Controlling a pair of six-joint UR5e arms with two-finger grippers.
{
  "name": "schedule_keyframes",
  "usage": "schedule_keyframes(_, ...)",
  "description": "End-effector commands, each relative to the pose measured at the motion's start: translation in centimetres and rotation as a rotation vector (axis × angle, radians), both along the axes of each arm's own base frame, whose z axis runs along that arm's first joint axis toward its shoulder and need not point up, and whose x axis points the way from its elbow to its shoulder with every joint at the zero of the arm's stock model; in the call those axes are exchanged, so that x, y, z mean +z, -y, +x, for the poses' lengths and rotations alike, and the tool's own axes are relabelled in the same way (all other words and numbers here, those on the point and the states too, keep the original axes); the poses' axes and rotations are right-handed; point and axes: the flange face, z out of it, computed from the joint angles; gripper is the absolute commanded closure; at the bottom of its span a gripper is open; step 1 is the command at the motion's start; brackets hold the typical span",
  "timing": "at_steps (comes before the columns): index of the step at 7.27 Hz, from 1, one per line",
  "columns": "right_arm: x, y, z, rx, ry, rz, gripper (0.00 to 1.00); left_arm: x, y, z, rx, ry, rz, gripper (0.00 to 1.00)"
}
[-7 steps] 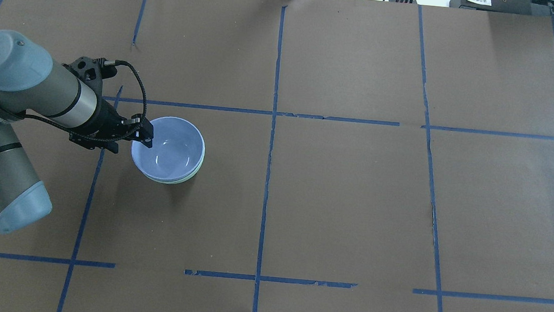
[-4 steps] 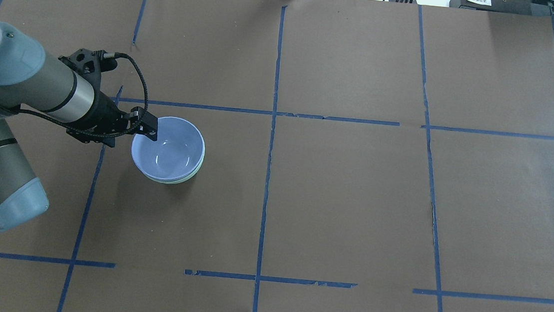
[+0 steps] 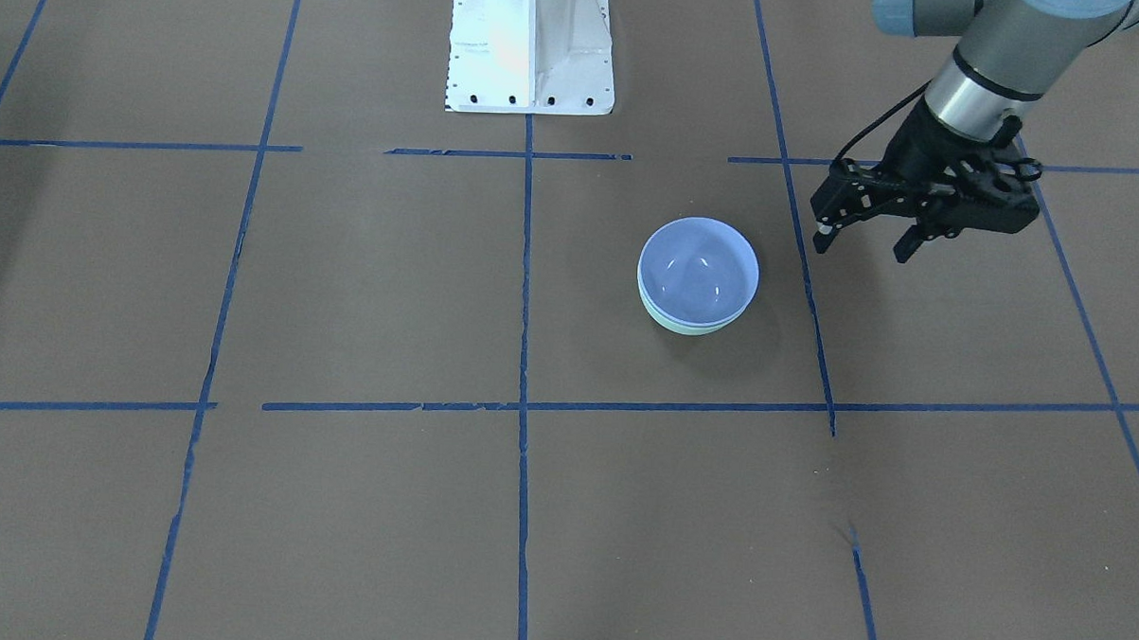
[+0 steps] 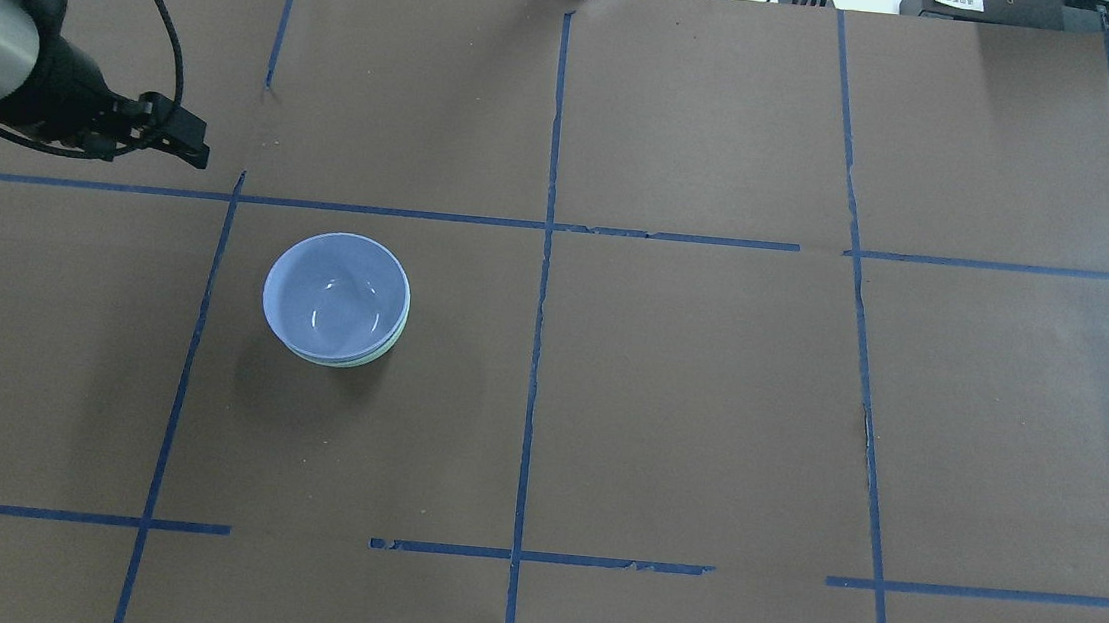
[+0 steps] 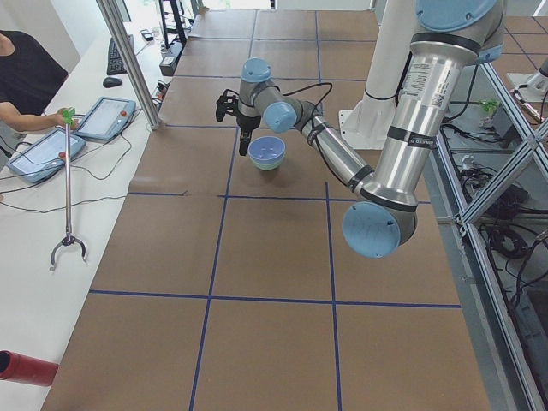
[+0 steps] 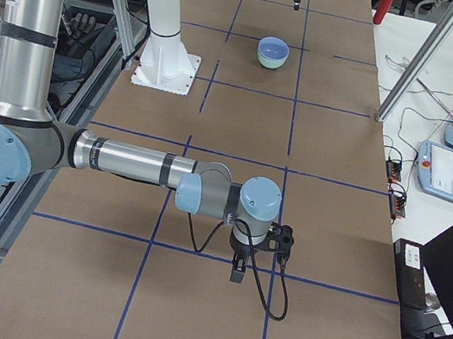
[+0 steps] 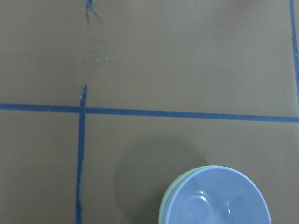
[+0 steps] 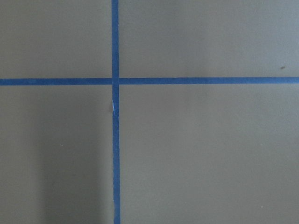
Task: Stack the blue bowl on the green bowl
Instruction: 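Open the left gripper and withdraw it away from the stacked bowls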
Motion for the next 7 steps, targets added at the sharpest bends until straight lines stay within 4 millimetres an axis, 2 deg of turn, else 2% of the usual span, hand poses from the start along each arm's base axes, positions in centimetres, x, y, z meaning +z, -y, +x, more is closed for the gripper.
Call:
schedule_keyframes(1, 0.0, 0.0, 0.0, 0.000, -0.001, -0.001, 0.00, 3.7, 1.9, -8.0, 0.137, 0.112, 0.106, 0.00)
schedule_keyframes(2, 0.0, 0.0, 0.0, 0.000, -0.001, 0.000, 0.00, 7.3, 3.0, -13.7, 0.154, 0.166, 0.139, 0.00)
schedule_keyframes(3, 0.0, 0.0, 0.0, 0.000, -0.001, 0.000, 0.00, 12.6, 3.5, -18.7, 0.156, 0.164, 0.096, 0.00)
schedule_keyframes(4, 0.0, 0.0, 0.0, 0.000, -0.001, 0.000, 0.00, 18.4, 3.1, -22.5, 0.198, 0.165, 0.075, 0.00)
schedule_keyframes(5, 0.0, 0.0, 0.0, 0.000, -0.001, -0.001, 0.00, 22.7, 3.0, -27.0, 0.192, 0.179, 0.056, 0.00)
schedule_keyframes(6, 0.0, 0.0, 0.0, 0.000, 0.000, 0.000, 0.00, 26.1, 1.7, -27.9, 0.188, 0.177, -0.002, 0.00)
schedule_keyframes(7, 0.0, 0.0, 0.0, 0.000, 0.000, 0.000, 0.00, 27.1, 1.1, -28.3, 0.180, 0.175, -0.027, 0.00)
